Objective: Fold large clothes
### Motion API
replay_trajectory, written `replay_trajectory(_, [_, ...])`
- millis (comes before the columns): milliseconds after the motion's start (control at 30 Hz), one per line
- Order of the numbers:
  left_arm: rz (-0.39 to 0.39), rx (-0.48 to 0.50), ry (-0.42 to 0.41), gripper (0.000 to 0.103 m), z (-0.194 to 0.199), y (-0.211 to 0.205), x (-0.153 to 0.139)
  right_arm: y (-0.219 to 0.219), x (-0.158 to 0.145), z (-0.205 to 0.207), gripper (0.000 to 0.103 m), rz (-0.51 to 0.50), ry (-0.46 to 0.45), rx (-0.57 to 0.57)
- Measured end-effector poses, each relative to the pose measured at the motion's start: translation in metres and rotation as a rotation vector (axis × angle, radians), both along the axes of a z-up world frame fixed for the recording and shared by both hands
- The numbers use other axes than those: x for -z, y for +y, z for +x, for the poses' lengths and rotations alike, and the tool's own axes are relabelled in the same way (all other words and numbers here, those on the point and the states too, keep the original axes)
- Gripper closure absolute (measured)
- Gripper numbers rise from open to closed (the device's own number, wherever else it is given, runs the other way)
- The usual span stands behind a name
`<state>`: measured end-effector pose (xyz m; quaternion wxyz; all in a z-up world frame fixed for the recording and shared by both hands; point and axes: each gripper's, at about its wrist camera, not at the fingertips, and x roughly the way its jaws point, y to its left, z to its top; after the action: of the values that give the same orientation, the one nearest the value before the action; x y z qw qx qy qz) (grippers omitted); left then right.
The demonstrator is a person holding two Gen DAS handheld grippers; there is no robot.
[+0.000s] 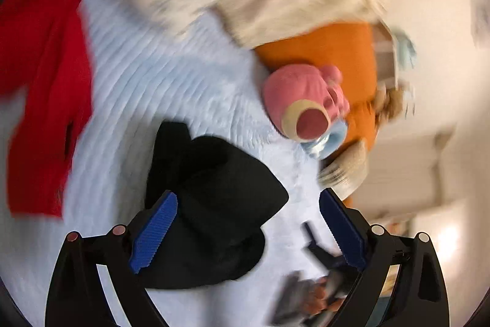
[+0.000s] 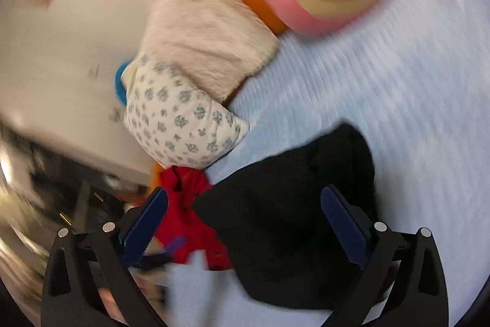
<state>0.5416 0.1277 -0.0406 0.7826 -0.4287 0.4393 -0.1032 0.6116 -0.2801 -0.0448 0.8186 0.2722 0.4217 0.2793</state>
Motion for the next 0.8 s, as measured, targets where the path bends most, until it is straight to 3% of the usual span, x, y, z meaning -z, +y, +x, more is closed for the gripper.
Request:
replay_trajectory(33, [0.123,0.036,-0.033,0.008,0.009,-0.016,-0.01,0.014,0.001,-0.003,0.025,-0.067,-0.021,-0.036])
replay_trajectory(67, [0.192,0.074,-0.064,0.008,0.017,-0.031,-0.014,0.031,0.008,-0.004,0.052,-0.124,-0.02,-0.085])
replay_trajectory(100, [0.229,0.125,-0.097,0.008,0.028,-0.05,-0.013,0.047,0.018,-0.007,0.056,-0.154,-0.016,-0.139])
replay_trajectory(167, [0.208,0.184,-0.099,0.008,0.045,-0.072,0.002,0.07,0.033,-0.012,0.06,-0.269,-0.034,-0.166])
replay_trajectory(200, [0.201,0.205,-0.082,0.008,0.056,-0.083,0.014,0.08,0.044,-0.014,0.06,-0.313,-0.043,-0.18])
replay_trajectory(267, [0.327,0.207,-0.031,0.008,0.074,-0.099,0.036,0.089,0.056,-0.016,0.062,-0.402,-0.064,-0.178])
replay_trajectory(333, [0.398,0.205,0.036,0.008,0.088,-0.104,0.058,0.091,0.067,-0.014,0.06,-0.502,-0.104,-0.157])
replay_trajectory(400, [0.468,0.223,0.086,0.009,0.099,-0.107,0.082,0.091,0.077,-0.005,0.051,-0.506,-0.112,-0.163])
replay_trajectory(467, [0.53,0.232,0.085,0.008,0.106,-0.109,0.098,0.094,0.09,0.006,0.048,-0.516,-0.096,-0.167])
replay_trajectory(633, [0.672,0.276,0.039,0.008,0.099,-0.129,0.097,0.081,0.101,0.01,0.039,-0.534,-0.093,-0.159])
replay_trajectory(700, [0.685,0.292,0.035,0.009,0.096,-0.129,0.097,0.059,0.098,0.003,0.039,-0.469,-0.075,-0.173])
replay_trajectory(800, [0.671,0.273,0.027,0.009,0.093,-0.125,0.098,0.021,0.099,-0.002,0.042,-0.55,-0.041,-0.12])
